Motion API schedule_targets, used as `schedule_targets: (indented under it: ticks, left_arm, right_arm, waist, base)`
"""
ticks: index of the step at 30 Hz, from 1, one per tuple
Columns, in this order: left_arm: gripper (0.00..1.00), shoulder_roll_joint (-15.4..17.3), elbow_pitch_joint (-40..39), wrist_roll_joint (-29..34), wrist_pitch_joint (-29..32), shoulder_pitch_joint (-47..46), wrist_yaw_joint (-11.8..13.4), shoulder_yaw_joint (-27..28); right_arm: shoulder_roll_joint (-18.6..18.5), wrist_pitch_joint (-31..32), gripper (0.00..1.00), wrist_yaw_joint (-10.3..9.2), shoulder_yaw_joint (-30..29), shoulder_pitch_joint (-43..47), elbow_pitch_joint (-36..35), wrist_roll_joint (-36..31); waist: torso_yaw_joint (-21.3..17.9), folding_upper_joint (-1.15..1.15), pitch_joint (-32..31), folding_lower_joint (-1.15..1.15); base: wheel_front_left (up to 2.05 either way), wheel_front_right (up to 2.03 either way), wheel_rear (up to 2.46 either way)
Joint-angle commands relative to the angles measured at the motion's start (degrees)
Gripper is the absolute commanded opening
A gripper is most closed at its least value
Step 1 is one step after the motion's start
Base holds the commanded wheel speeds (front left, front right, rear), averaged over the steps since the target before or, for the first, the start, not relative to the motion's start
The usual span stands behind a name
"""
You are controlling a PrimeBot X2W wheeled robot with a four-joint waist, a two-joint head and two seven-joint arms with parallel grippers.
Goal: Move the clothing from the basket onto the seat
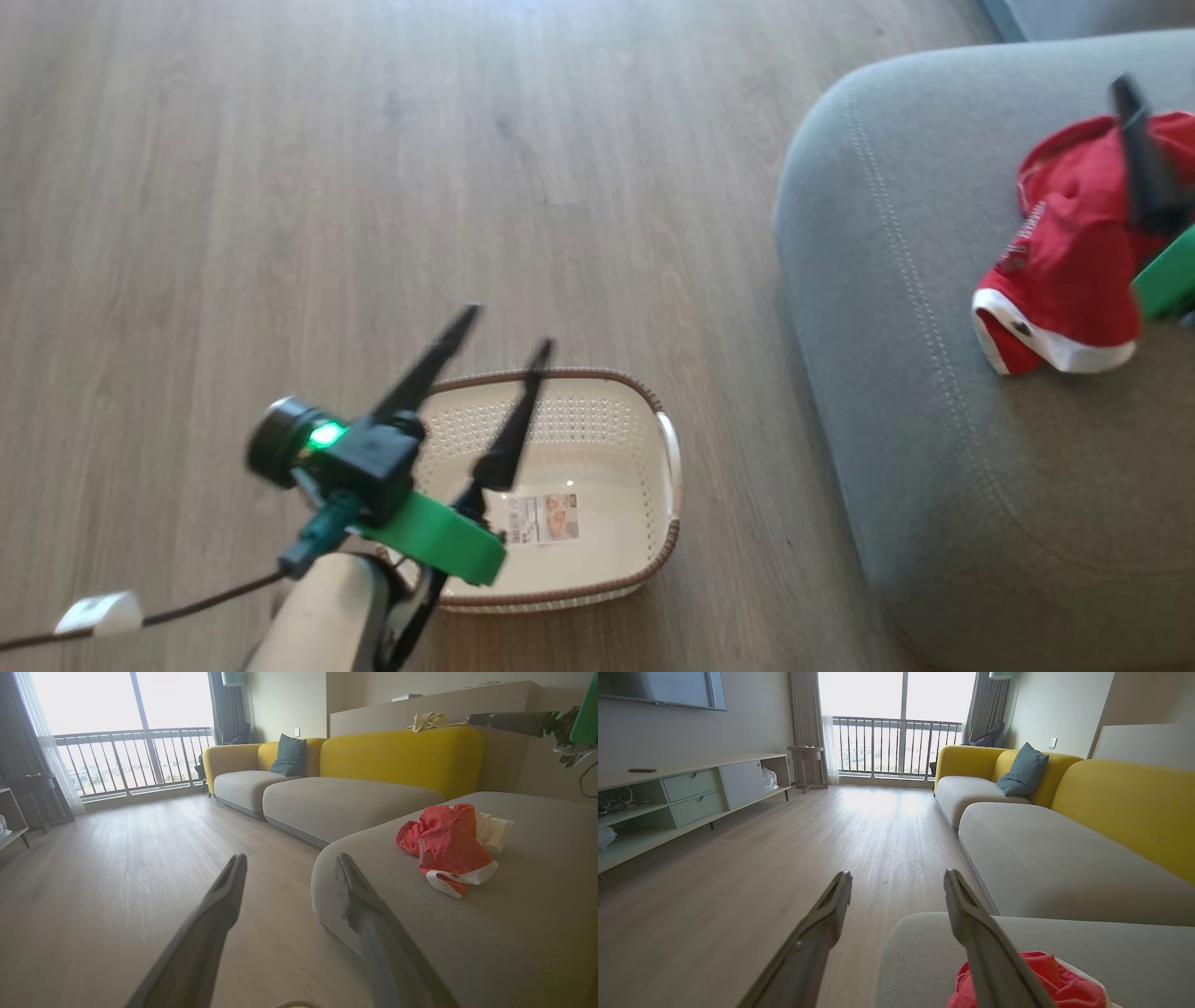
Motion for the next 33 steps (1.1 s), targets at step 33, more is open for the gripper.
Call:
schedule_targets:
  ticks: [33]
  left_arm:
    - [1.0,-1.9,4.6,-0.2,-0.3,4.2,9.5,9.6]
  right_arm:
    - [19.4,-15.9,1.0,-0.01,-1.2,26.3,-14.1,-15.4]
  waist:
    - [7.9,0.0,1.1,0.0]
  base:
    - [0.0,0.0,0.0]
